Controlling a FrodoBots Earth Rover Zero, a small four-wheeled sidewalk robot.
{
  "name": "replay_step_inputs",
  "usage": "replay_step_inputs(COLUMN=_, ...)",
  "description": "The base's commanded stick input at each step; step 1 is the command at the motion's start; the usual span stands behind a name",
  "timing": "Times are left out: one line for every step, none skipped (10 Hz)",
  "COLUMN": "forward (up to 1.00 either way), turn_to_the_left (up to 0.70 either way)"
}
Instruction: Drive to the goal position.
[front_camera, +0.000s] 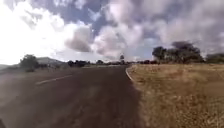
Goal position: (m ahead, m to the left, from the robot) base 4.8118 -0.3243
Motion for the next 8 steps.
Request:
replay_step_inputs(forward=0.50, turn_to_the_left=-0.40)
replay_step_inputs(forward=0.50, turn_to_the_left=-0.15)
replay_step_inputs(forward=0.50, turn_to_the_left=0.00)
replay_step_inputs(forward=0.50, turn_to_the_left=0.00)
replay_step_inputs(forward=0.50, turn_to_the_left=0.00)
replay_step_inputs(forward=0.50, turn_to_the_left=0.00)
replay_step_inputs(forward=0.50, turn_to_the_left=0.00)
replay_step_inputs(forward=0.50, turn_to_the_left=0.00)
